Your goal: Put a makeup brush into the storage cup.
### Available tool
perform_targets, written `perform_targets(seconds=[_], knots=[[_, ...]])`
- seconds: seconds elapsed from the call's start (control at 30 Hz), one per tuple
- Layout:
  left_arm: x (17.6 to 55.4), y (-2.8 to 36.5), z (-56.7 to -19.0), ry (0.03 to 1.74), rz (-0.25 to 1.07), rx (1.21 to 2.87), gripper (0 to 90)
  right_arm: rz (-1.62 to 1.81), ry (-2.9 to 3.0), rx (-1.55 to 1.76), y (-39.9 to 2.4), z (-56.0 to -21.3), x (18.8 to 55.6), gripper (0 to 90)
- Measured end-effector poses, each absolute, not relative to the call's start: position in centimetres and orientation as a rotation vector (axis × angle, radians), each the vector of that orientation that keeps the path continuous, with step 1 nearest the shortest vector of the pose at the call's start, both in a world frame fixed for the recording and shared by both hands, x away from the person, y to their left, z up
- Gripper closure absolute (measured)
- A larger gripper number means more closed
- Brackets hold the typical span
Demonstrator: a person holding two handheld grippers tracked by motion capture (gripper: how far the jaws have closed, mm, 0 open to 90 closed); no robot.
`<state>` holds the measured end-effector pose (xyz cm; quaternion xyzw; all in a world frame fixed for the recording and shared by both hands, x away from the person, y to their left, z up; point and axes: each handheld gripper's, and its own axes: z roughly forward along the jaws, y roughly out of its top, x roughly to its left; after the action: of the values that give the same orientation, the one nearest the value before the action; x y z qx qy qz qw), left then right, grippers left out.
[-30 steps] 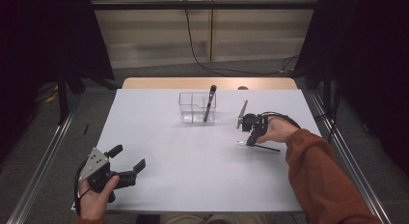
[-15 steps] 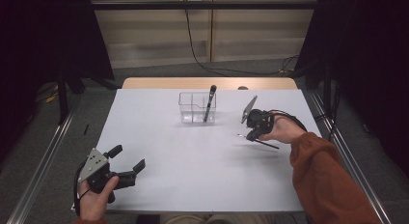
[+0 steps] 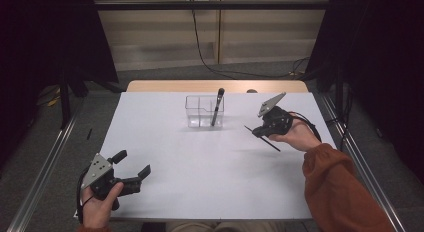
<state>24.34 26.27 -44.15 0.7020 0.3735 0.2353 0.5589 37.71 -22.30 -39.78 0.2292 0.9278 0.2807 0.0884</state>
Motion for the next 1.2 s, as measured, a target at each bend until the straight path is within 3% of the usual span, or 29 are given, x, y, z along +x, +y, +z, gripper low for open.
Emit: perform_targets(seconds=[1.2], knots=[[24.2, 26.3, -44.0, 0.87, 0.561, 1.654, 2.8, 1.47, 2.311, 0.863, -22.7, -39.8, 36.5, 86.7]])
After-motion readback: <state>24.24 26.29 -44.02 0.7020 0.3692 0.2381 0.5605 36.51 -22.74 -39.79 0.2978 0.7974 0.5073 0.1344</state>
